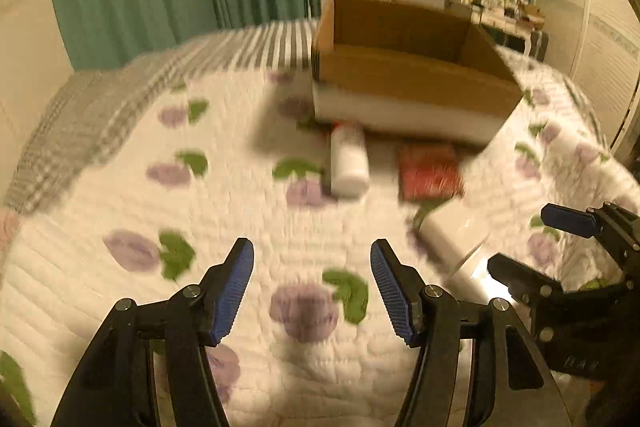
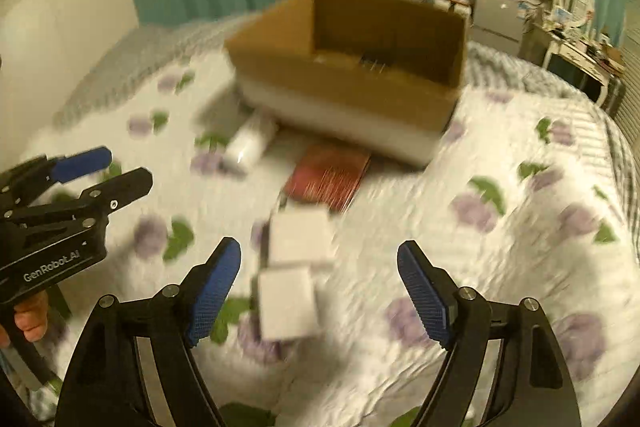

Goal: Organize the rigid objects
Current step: 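Grasp the white square charger with the left gripper while the right grasps another white charger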

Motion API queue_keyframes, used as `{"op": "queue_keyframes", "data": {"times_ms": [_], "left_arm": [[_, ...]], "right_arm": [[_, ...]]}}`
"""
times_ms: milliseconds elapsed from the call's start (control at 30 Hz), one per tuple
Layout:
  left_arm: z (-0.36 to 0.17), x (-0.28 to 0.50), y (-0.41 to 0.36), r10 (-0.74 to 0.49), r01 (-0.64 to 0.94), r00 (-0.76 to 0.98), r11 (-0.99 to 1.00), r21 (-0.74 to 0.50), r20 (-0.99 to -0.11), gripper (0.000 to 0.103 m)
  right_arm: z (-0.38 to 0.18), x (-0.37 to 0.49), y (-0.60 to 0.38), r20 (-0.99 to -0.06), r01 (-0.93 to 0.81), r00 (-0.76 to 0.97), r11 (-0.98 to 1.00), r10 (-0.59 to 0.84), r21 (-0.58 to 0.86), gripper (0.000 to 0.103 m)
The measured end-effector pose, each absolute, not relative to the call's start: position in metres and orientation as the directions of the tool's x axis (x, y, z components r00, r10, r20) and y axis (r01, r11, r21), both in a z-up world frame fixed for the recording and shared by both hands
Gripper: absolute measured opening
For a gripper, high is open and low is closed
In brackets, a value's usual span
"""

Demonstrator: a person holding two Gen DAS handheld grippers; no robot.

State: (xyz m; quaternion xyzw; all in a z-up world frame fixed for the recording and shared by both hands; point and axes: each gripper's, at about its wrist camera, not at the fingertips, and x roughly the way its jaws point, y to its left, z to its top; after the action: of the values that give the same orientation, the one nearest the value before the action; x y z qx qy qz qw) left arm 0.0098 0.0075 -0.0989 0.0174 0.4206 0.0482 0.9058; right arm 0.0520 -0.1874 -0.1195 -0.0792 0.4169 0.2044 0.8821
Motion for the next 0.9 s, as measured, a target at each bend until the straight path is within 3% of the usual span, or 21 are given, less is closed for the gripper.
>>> {"op": "queue_keyframes", "data": {"times_ms": [267, 333, 367, 400, 700, 900], "left_arm": [[-0.104, 0.009, 0.010, 0.116, -0.082, 0.640, 0.993, 0.082, -0.759, 0.064], [-0.105, 0.010, 0.011, 0.119, -0.085, 0.639, 0.993, 0.085, -0.760, 0.064], [-0.104, 0.010, 0.011, 0.123, -0.087, 0.639, 0.992, 0.087, -0.759, 0.064], [-0.104, 0.010, 0.010, 0.127, -0.089, 0.638, 0.992, 0.092, -0.759, 0.064], [-0.097, 0.017, -0.003, 0.109, -0.080, 0.630, 0.994, 0.076, -0.768, 0.064], [-0.105, 0.033, -0.039, 0.075, -0.032, 0.607, 0.997, 0.069, -0.791, 0.064]], "right_arm": [[-0.165, 0.053, -0.162, -0.850, -0.481, 0.473, 0.876, 0.233, -0.027, 0.079], [-0.171, 0.054, -0.158, -0.860, -0.492, 0.455, 0.870, 0.231, -0.026, 0.062], [-0.173, 0.053, -0.157, -0.865, -0.499, 0.446, 0.866, 0.230, -0.027, 0.058], [-0.174, 0.053, -0.156, -0.866, -0.498, 0.449, 0.866, 0.221, -0.038, 0.041], [-0.127, 0.049, -0.182, -0.801, -0.484, 0.519, 0.875, 0.298, 0.012, 0.040], [-0.086, 0.083, -0.213, -0.740, -0.411, 0.627, 0.910, 0.242, -0.051, 0.040]]}}
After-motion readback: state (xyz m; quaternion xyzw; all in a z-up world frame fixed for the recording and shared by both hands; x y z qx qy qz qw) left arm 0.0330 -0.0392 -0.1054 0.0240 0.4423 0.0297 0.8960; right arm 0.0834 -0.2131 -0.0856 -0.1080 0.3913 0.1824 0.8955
